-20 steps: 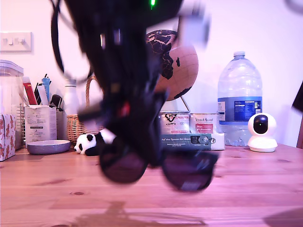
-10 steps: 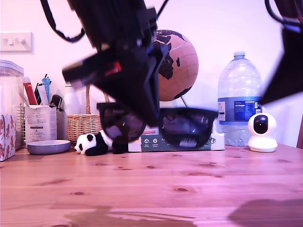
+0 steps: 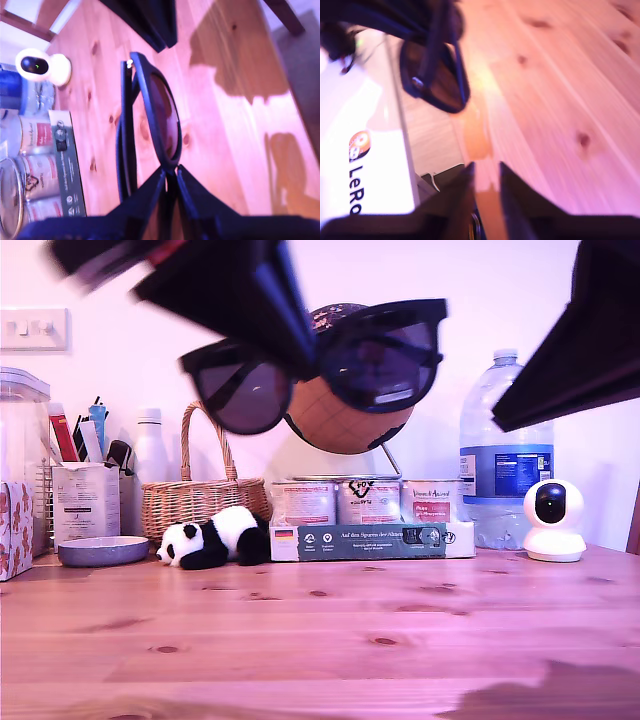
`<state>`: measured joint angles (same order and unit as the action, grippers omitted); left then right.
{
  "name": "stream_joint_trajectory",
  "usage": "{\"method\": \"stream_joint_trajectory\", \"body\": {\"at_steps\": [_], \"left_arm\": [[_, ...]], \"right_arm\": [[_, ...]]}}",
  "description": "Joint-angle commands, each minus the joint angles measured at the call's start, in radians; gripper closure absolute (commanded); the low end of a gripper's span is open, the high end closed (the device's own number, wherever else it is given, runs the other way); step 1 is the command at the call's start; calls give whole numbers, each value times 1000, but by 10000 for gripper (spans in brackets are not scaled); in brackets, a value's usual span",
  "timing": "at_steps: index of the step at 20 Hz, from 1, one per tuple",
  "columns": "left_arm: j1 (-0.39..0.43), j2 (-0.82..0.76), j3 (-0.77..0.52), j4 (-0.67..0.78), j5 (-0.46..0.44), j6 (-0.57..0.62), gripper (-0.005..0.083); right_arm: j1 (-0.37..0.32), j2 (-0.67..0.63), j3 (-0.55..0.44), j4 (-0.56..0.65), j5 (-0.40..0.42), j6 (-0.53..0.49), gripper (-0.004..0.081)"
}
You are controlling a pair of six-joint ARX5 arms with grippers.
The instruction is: Pick up the sunglasses and open them, then place them back on the table
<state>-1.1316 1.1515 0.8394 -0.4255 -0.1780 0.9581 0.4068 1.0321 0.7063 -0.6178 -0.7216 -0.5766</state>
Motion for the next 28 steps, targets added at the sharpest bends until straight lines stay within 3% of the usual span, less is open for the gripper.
{"method": "stream_joint_trajectory", "body": {"at_steps": [1, 6, 11, 20, 28], "left_arm": [[-3, -22, -57, 16, 18, 19, 795], [0, -18, -185, 182, 34, 65, 795], [36, -18, -265, 286, 40, 132, 795], [53, -18, -265, 305, 74, 143, 795], [53, -18, -265, 299, 95, 143, 795]], "right_arm": [[19, 3, 3, 27, 7, -16, 549], [71, 3, 3, 100, 113, -148, 421], [137, 6, 3, 100, 190, -259, 415], [268, 84, 3, 93, 293, -288, 415], [293, 148, 3, 179, 343, -288, 415]]}}
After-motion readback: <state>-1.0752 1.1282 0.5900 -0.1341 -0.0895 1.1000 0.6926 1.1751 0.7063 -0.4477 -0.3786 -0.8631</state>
